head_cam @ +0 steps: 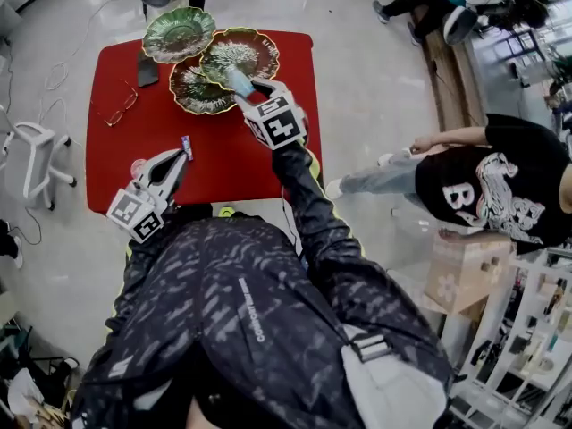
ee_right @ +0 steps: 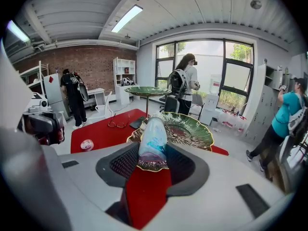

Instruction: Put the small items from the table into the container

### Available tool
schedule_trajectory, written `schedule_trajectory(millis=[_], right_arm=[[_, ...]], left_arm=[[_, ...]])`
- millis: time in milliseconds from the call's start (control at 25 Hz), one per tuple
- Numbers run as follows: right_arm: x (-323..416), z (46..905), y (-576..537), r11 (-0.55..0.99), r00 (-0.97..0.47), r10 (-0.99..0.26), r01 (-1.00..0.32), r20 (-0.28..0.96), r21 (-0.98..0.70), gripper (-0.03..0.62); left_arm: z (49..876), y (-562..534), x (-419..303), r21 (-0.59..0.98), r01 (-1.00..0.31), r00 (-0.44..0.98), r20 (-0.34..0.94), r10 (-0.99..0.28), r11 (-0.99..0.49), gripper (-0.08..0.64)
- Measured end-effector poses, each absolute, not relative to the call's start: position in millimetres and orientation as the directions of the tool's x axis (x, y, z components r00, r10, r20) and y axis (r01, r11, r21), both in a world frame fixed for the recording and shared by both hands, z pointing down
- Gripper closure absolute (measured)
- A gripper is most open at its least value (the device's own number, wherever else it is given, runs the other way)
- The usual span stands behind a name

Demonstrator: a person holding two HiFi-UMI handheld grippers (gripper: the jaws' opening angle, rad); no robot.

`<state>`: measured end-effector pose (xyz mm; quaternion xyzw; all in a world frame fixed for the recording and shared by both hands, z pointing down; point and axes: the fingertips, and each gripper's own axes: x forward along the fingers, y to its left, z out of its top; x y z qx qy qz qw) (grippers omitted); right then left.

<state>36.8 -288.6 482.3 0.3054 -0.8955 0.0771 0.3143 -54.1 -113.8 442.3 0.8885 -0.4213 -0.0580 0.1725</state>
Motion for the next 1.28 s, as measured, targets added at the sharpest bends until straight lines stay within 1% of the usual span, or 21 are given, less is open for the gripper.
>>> schedule_trajectory(millis=[560, 1120, 1280], right_arm=[[27.0, 500.6, -324.8, 0.789, -0.573, -0.489, -0.612, 0.658, 0.053, 0.408], [20.2, 500.7, -333.2, 0.783, -0.564, -0.499, -0.618, 0.658, 0.064, 0.407], [19.7, 501.2, -337.5, 0.772, -0.563, -0.525, -0.631, 0.639, 0.079, 0.407]], left_arm=[[452.4, -116.7, -84.1, 0.377, -0.743, 0.616, 0.060, -0.786, -0.554, 0.548], [453.3, -114.0, -91.9, 0.381, -0.747, 0.610, 0.065, -0.790, -0.545, 0.548], [455.8, -113.5, -93.3, 0.381, -0.751, 0.605, 0.071, -0.793, -0.539, 0.548]])
